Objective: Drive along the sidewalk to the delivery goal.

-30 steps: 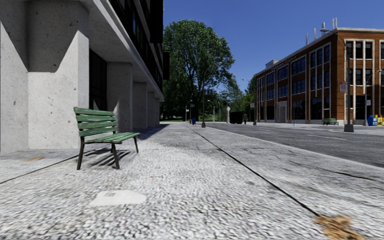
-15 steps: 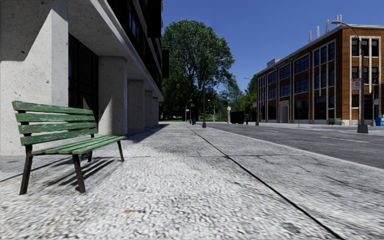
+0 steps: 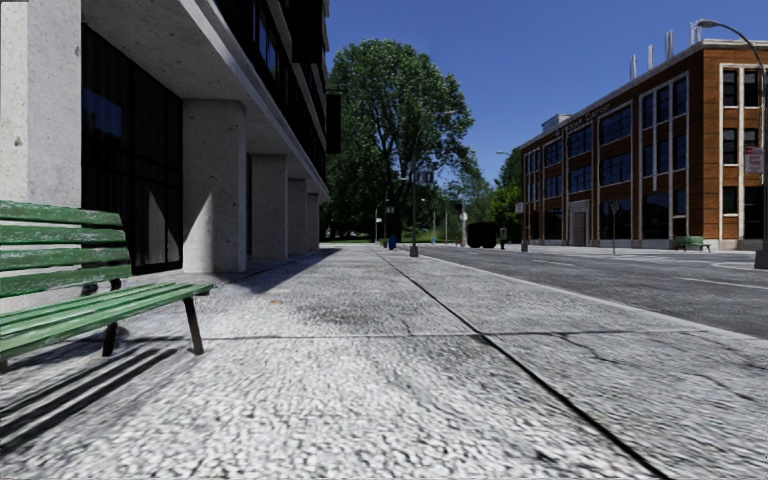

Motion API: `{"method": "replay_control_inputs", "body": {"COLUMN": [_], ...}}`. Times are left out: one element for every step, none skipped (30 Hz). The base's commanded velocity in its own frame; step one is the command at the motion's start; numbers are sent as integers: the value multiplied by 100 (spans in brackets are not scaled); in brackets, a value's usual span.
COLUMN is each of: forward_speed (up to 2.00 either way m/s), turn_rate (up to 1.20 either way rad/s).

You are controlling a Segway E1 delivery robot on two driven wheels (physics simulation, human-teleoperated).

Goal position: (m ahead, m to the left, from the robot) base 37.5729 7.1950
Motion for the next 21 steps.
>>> {"method": "replay_control_inputs", "body": {"forward_speed": [200, 200, 200, 200, 200, 200, 200, 200, 200, 200, 200, 200, 200, 200, 200, 200, 200, 200, 200, 200, 200], "turn_rate": [0, 0, 0, 0, 0, 0, 0, 0, 12, 23, 25, 26, 26, 0, 0, 0, 0, 0, 0, 0, 0]}}
